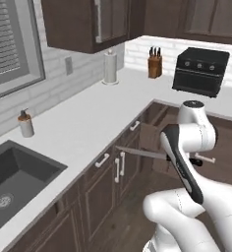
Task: Pick up the knife from the drawer and place it on the cutting board. Then place the meat from the plate to the cutting board.
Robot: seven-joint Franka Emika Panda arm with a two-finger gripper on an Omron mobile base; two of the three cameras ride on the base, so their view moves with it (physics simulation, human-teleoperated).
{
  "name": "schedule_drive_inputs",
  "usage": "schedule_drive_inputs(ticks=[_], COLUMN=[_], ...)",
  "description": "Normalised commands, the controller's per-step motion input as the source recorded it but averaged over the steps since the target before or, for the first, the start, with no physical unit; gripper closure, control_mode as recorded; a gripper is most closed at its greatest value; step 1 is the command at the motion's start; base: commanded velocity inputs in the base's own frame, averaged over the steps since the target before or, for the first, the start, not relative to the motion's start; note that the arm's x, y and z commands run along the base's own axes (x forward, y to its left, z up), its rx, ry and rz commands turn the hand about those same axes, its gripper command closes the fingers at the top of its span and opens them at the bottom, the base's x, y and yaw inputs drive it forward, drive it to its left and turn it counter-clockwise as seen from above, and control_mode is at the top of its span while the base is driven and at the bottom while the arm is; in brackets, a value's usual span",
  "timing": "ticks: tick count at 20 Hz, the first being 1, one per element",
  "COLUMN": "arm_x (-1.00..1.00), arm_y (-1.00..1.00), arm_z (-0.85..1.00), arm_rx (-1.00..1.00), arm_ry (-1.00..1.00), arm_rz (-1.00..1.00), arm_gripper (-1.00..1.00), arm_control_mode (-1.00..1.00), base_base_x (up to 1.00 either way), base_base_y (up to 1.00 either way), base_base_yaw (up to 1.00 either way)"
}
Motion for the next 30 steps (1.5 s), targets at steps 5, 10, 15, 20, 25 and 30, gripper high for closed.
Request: schedule_drive_inputs(ticks=[5, 10, 15, 20, 25, 30], arm_x=[0.0, 0.0, 0.0, 0.0, 0.0, 0.0], arm_y=[0.0, 0.0, 0.0, 0.0, 0.0, 0.0], arm_z=[0.0, 0.0, 0.0, 0.0, 0.0, 0.0], arm_rx=[0.0, 0.0, 0.0, 0.0, 0.0, 0.0], arm_ry=[0.0, 0.0, 0.0, 0.0, 0.0, 0.0], arm_rz=[0.0, 0.0, 0.0, 0.0, 0.0, 0.0], arm_gripper=[1.0, 1.0, 1.0, 1.0, 1.0, 1.0], arm_control_mode=[1.0, 1.0, 1.0, 1.0, 1.0, 1.0], base_base_x=[-0.62, -0.61, -0.44, -0.17, 0.0, 0.0], base_base_y=[-0.51, -0.19, 0.0, 0.0, 0.04, 0.03], base_base_yaw=[0.64, 0.68, 0.72, 0.73, 0.7, 0.71])
